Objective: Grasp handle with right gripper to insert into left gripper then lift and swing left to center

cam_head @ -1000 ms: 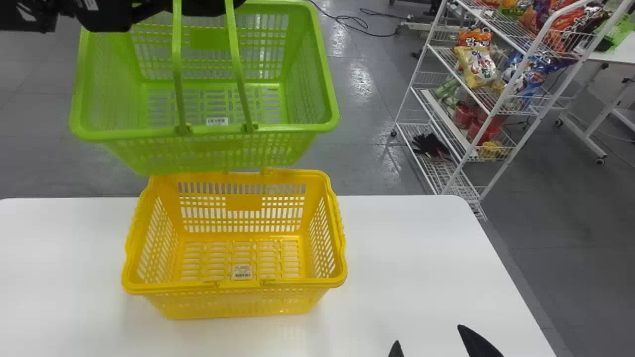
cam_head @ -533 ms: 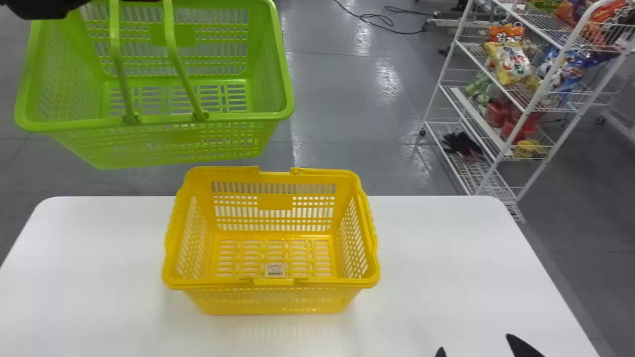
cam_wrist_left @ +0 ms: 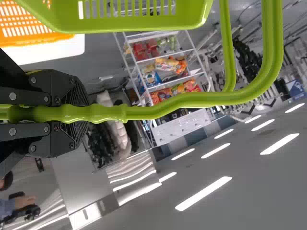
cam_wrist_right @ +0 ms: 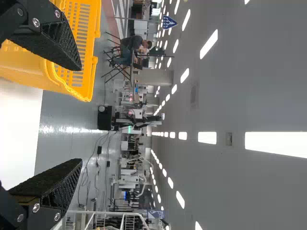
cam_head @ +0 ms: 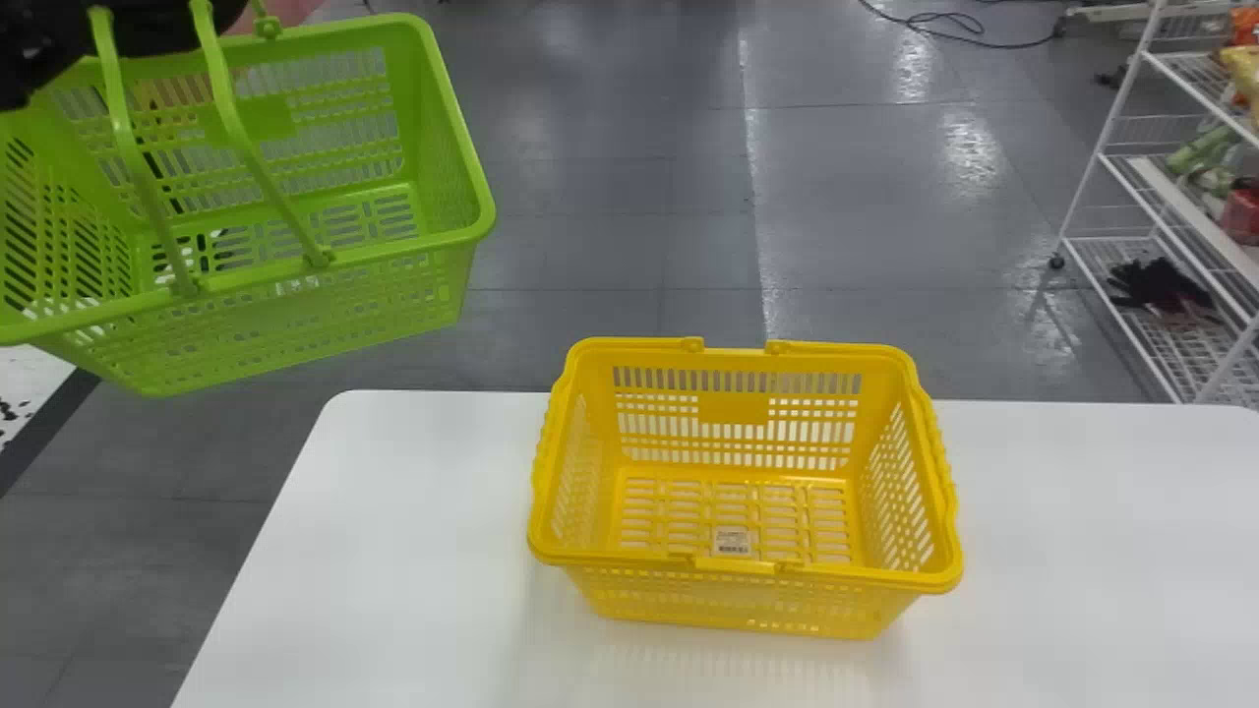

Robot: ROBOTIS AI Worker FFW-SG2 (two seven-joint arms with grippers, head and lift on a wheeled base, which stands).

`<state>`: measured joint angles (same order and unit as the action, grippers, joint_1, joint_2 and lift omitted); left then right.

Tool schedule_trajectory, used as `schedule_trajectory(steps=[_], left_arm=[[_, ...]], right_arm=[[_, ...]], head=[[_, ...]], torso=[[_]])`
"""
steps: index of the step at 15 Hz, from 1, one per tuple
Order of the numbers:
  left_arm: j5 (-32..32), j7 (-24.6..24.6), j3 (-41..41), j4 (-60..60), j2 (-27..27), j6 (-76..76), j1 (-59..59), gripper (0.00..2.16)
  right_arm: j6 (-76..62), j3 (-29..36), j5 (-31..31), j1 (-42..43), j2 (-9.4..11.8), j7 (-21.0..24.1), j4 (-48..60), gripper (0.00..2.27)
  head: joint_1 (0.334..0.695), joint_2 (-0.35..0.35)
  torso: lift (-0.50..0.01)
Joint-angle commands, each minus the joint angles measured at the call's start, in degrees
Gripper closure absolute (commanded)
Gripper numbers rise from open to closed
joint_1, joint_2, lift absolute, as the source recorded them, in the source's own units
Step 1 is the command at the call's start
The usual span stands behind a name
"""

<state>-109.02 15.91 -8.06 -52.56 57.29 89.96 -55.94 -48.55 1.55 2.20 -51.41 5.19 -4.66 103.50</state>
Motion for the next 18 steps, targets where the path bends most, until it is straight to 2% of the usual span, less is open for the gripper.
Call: schedule_trajectory(steps=[1, 4, 8, 13, 18], left_arm=[[-0.67, 0.00, 5.60, -2.90, 4.50, 0.07, 6.99, 2.09], [-1.46, 0.08, 17.73, -6.33, 7.57, 0.07, 21.32, 2.09], [-1.55, 0.08, 36.01, -12.74, 6.78, 0.07, 43.90, 2.09], [-3.83, -0.09, 52.54, -24.52, 1.95, 0.07, 65.26, 2.09], [-7.17, -0.80, 65.37, -38.93, -5.52, 0.07, 84.86, 2.09]], right_arm=[[0.00, 0.65, 0.87, 0.08, 0.00, -0.26, -0.32, 0.14], [-0.18, 1.71, 1.49, 0.34, 0.00, -0.61, -1.02, 0.14], [-0.18, 2.76, 2.72, 0.43, 0.00, -1.58, -1.19, 0.14], [0.00, 4.08, 3.16, 0.43, -0.09, -1.58, -1.37, 0.14], [0.00, 6.01, 4.48, 0.43, -0.53, -2.02, -1.37, 0.14]], head=[[0.691, 0.199], [0.695, 0.246], [0.695, 0.302], [0.695, 0.330], [0.695, 0.294]], torso=[[-0.093], [-0.093], [-0.093], [-0.093], [-0.093]])
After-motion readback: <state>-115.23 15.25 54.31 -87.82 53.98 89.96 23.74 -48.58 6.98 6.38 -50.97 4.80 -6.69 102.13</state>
